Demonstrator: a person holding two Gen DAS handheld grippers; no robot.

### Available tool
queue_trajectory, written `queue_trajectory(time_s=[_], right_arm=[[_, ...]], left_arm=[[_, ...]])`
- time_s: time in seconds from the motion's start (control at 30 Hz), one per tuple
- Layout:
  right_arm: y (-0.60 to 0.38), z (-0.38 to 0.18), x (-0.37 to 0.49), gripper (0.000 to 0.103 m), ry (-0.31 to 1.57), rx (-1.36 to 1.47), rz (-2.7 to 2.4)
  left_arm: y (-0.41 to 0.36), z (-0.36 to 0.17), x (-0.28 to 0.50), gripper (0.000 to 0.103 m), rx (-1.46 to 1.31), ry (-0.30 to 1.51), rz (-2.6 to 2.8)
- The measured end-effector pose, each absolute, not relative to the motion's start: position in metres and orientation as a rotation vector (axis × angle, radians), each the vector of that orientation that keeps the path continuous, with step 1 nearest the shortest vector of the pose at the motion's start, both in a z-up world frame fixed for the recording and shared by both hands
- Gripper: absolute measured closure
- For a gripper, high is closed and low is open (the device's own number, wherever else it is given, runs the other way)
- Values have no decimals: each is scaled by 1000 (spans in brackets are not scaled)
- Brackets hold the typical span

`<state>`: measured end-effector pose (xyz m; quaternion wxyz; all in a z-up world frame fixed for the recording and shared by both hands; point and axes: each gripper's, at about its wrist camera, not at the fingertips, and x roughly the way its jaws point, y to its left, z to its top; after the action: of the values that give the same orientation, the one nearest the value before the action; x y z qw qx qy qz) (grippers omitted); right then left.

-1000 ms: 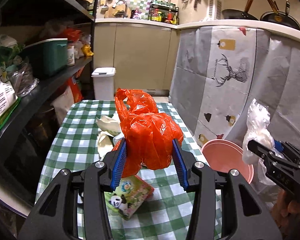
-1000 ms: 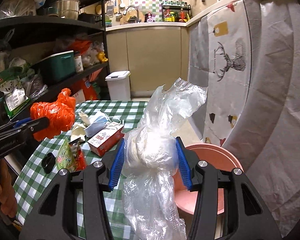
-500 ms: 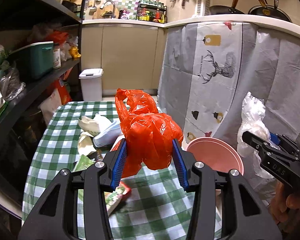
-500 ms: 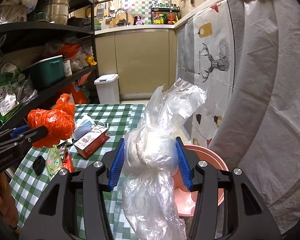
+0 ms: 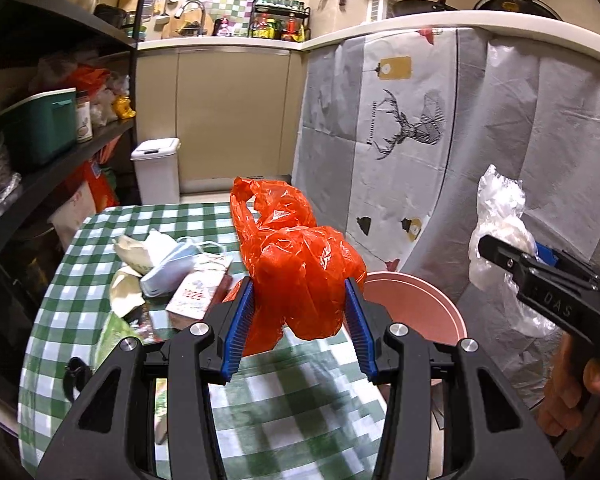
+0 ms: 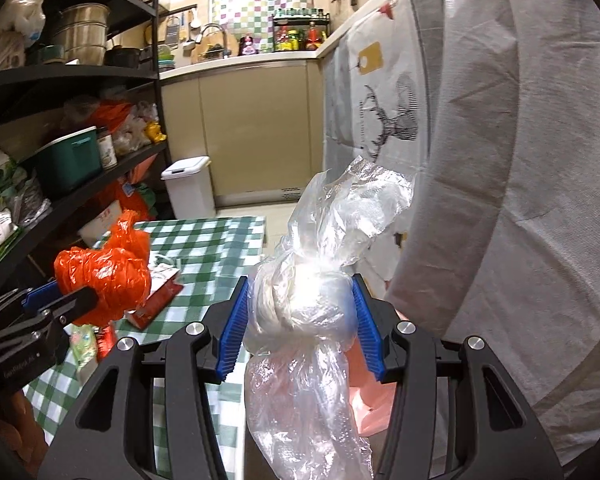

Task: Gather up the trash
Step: 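Carry the orange bag with the left tool over the pink bucket while the right tool carries the clear bag, then open both grippers to drop the bags into the pink bucket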

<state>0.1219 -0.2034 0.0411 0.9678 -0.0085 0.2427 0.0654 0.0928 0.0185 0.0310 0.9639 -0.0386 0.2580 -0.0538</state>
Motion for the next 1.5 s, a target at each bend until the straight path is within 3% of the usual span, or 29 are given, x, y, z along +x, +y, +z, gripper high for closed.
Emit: queue_trajectory(time_s=[1.0, 1.1, 1.17, 1.33, 1.5], right_arm=[[-242, 25, 171, 50, 537, 20, 39], [-240, 22, 175, 47, 547, 17, 36], [-242, 20, 175, 42, 553, 18, 31], [-246, 18, 178, 35, 568, 37, 22], [-244, 19, 177, 35, 556, 33, 21]], left_arm=[[-74, -17, 150, 58, -28, 613, -222], [-79, -18, 155, 53, -30, 628, -232], [-79, -19, 158, 41, -33, 638, -236], [-72, -20, 161, 40, -57, 642, -215], [-68, -18, 158, 40, -59, 636, -209]])
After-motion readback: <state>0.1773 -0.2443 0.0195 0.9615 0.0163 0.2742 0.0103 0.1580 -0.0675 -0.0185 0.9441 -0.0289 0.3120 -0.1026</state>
